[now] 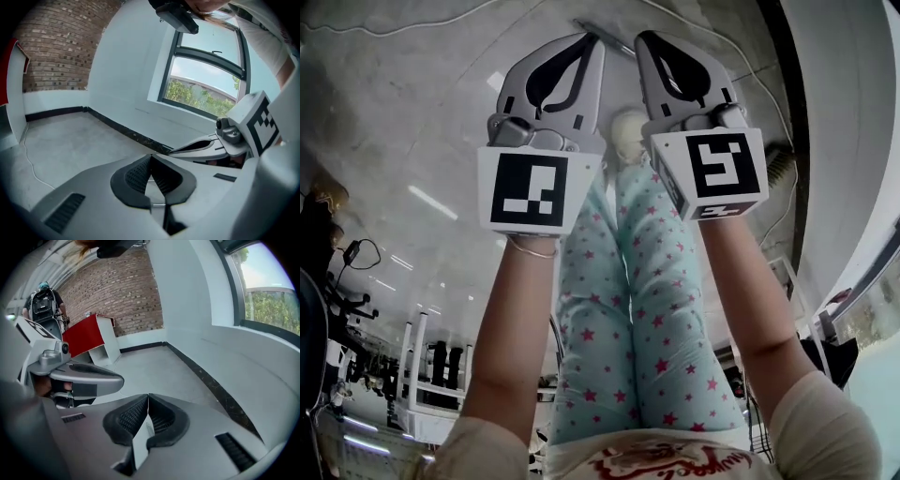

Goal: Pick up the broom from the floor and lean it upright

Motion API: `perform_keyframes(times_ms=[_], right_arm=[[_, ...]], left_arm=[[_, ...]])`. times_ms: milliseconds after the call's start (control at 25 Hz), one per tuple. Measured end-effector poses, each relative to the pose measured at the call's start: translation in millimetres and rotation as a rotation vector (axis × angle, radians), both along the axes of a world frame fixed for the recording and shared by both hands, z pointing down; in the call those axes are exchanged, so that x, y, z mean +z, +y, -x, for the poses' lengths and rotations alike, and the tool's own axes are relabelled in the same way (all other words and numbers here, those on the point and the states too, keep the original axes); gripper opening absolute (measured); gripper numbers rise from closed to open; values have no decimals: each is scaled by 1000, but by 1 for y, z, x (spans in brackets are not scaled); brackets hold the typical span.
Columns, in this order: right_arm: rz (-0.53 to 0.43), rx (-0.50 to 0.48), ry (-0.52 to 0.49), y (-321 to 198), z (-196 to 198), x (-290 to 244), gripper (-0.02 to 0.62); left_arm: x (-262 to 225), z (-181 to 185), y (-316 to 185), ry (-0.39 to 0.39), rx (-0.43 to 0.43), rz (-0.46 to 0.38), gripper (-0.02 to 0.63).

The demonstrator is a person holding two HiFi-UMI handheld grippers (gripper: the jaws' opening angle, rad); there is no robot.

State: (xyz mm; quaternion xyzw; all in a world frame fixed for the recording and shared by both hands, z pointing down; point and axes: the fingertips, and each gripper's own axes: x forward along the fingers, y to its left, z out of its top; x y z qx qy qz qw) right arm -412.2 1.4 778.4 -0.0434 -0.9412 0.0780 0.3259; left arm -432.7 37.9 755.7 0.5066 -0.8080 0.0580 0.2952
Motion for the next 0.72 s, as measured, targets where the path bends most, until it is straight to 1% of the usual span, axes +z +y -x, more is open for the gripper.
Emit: perform_keyframes(times_ms=[160, 320, 440, 640, 720], right_arm=[[-17, -30, -7, 51, 14, 44, 25], [-24, -82, 5, 91, 13, 82, 25], [-19, -134, 12, 97, 13, 106, 25], [-21, -206, 8, 97, 25, 144, 26], [-18, -237, 25, 100, 25, 158, 40]], left_arm=[[35, 17, 38, -4, -29, -19, 17], [63, 7, 65, -4, -22, -36, 17], [80, -1, 75, 11, -2, -8, 17], [99, 4, 81, 8, 0, 21, 17], [106, 4, 82, 7, 13, 34, 17]])
